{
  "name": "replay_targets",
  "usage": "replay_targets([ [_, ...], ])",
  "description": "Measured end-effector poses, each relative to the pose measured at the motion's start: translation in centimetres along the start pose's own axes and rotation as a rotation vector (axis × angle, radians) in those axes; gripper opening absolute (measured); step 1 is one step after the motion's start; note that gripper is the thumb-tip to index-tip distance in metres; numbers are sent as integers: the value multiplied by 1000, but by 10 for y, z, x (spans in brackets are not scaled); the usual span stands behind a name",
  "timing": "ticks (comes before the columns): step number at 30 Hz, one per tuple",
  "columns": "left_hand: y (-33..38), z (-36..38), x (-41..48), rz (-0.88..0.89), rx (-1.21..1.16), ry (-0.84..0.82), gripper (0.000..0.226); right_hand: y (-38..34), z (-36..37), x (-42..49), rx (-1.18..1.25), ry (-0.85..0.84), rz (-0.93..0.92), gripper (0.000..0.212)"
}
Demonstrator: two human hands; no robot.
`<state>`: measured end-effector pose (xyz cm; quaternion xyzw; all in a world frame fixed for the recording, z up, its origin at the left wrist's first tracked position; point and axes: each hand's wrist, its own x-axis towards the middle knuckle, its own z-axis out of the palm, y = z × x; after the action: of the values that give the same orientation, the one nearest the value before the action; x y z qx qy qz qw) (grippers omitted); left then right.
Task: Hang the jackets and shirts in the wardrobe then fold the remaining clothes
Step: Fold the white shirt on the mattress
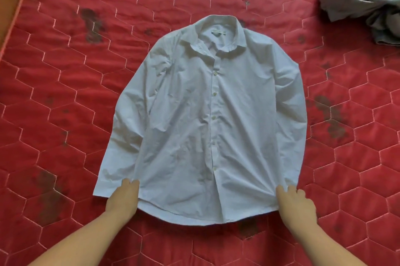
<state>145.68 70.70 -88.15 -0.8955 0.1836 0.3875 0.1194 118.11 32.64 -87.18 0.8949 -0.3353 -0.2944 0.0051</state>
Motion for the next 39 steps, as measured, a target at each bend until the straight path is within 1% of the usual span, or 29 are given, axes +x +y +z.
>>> replay_targets([
  [4, -3, 4, 3, 27, 134, 18, 30, -3, 4, 1, 33, -8, 6, 34],
  [6, -2, 4, 4, 16, 146, 7, 31, -4, 10, 1, 17, -10, 10, 38],
  [7, -2, 3, 3, 2, 141, -12, 31, -6, 5, -1, 7, -60, 12, 39],
  [9, -3, 0, 3, -32, 109, -60, 31, -8, -9, -5, -69, -153, -18, 30],
  [10, -3, -1, 4, -39, 78, -89, 30, -8, -9, -2, -27, -195, -16, 23],
  [11, -3, -3, 6, -42, 25, -117, 27, -8, -6, 2, 82, -217, 49, 21],
  [12, -2, -5, 7, -49, -56, -143, 21, -11, -12, 5, 233, -295, 145, 21],
  [13, -1, -7, 9, -49, -151, -153, 14, -14, -15, 8, 410, -324, 241, 20],
  [15, 1, -10, 14, -57, -333, -95, 10, -17, -22, 15, 730, -248, 404, 16],
  [16, 1, -10, 16, -74, -378, -39, 8, -17, -26, 17, 823, -231, 474, 21],
  [17, 0, -12, 17, -76, -379, -10, 4, -16, -28, 19, 850, -244, 487, 28],
  [18, -2, -13, 18, -75, -343, -5, 8, -14, -29, 20, 819, -280, 462, 29],
  [20, -7, -16, 18, -65, -232, -51, 19, -7, -28, 22, 602, -403, 346, 19],
  [21, -9, -18, 19, -45, -165, -80, 21, -3, -24, 25, 496, -441, 314, 21],
  [22, -10, -21, 21, -32, -125, -97, 20, -3, -26, 26, 420, -473, 306, 27],
  [23, -10, -25, 22, -29, -122, -94, 17, -5, -27, 29, 375, -468, 313, 32],
  [24, -10, -30, 25, -42, -152, -51, 12, -9, -34, 32, 338, -435, 331, 36],
  [26, -9, -43, 32, -86, -203, 90, 3, -24, -50, 44, 264, -240, 301, 45],
  [28, -12, -57, 45, -132, -239, 215, 14, -49, -71, 60, 217, -57, 145, 50],
  [29, -13, -65, 51, -161, -270, 263, 21, -64, -79, 70, 197, -17, 49, 55],
  [30, -16, -71, 58, -191, -312, 285, 27, -80, -88, 79, 154, -14, -41, 64],
  [31, -19, -78, 66, -220, -361, 283, 30, -96, -97, 88, 113, -24, -121, 71],
  [32, -22, -83, 73, -245, -416, 255, 30, -111, -104, 96, 88, -52, -184, 73],
  [34, -30, -89, 87, -264, -501, 176, 34, -137, -108, 109, 90, -152, -283, 65],
  [35, -33, -92, 91, -264, -531, 153, 39, -147, -110, 114, 96, -215, -299, 62],
  [37, -39, -95, 98, -280, -576, 162, 55, -163, -116, 121, 107, -292, -244, 55],
  [39, -41, -97, 101, -339, -571, 191, 72, -176, -128, 125, 95, -270, -201, 45],
])
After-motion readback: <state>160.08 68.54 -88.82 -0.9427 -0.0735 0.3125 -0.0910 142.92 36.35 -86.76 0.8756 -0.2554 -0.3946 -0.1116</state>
